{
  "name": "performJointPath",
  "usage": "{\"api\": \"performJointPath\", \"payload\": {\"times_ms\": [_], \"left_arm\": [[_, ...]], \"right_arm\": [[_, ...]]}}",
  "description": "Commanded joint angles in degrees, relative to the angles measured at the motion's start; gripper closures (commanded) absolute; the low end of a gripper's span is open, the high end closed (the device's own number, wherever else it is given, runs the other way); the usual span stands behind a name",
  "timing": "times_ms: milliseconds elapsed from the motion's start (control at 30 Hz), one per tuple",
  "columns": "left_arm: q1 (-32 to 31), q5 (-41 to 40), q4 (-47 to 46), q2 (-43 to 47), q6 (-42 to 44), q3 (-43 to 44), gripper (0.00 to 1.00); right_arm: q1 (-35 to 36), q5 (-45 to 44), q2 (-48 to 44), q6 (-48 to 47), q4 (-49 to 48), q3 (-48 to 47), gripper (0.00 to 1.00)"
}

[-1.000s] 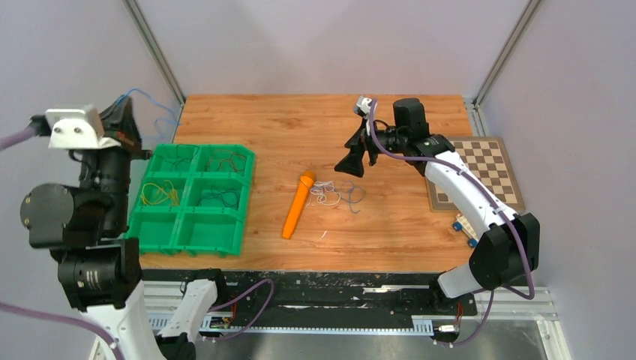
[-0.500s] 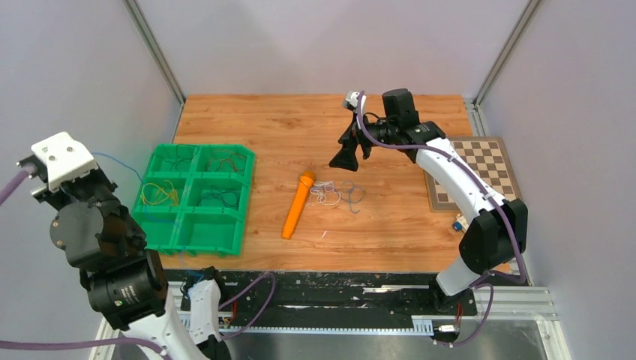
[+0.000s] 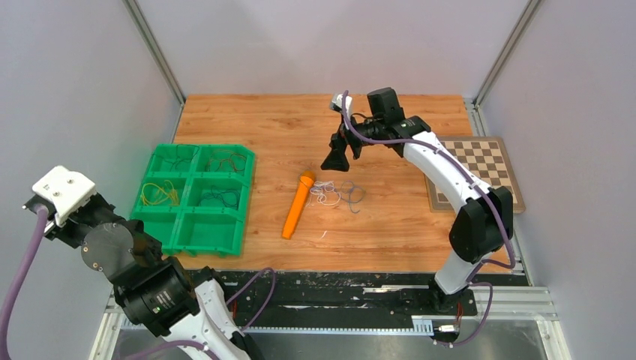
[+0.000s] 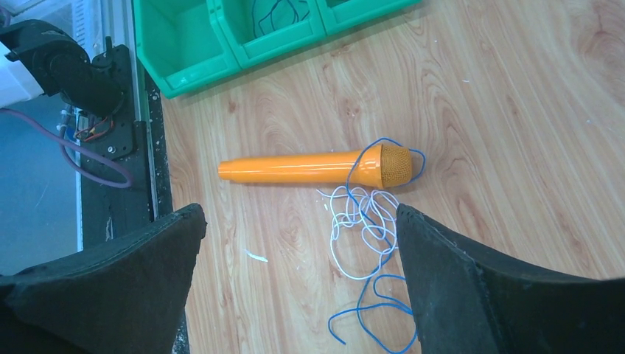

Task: Untangle the cables

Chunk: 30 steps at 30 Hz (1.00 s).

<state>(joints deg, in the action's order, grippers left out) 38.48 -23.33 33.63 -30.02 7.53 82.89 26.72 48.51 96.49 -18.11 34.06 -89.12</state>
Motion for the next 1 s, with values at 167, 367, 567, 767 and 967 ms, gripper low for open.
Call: {"api": "performJointPath", "payload": {"times_ms": [167, 367, 567, 767, 967], "left_arm": [[-0.32, -2.64, -7.17, -9.83, 4.08, 0.45, 1.00], [-0.28, -0.63, -12.23, -12.75, 3.75, -1.33, 1.00], [-0.22, 1.68, -17.31, -14.31, 3.72, -6.14, 1.00], [0.09, 3.26, -20.22, -12.68, 5.45, -14.15, 1.00], [0.38, 4.31, -18.66, -10.78, 4.46, -21.90, 1.00]], "right_arm": [[1.14, -0.57, 2.35, -0.70, 2.64, -6.72, 0.00], [1.15, -1.97, 0.97, -1.12, 3.38, -5.30, 0.00], [1.15, -3.03, -0.21, -0.97, 3.69, -4.30, 0.00], [1.22, -4.45, -1.32, -0.70, 3.78, -3.26, 0.00], [1.20, -5.17, -2.52, -0.85, 3.80, -1.41, 0.00]]}}
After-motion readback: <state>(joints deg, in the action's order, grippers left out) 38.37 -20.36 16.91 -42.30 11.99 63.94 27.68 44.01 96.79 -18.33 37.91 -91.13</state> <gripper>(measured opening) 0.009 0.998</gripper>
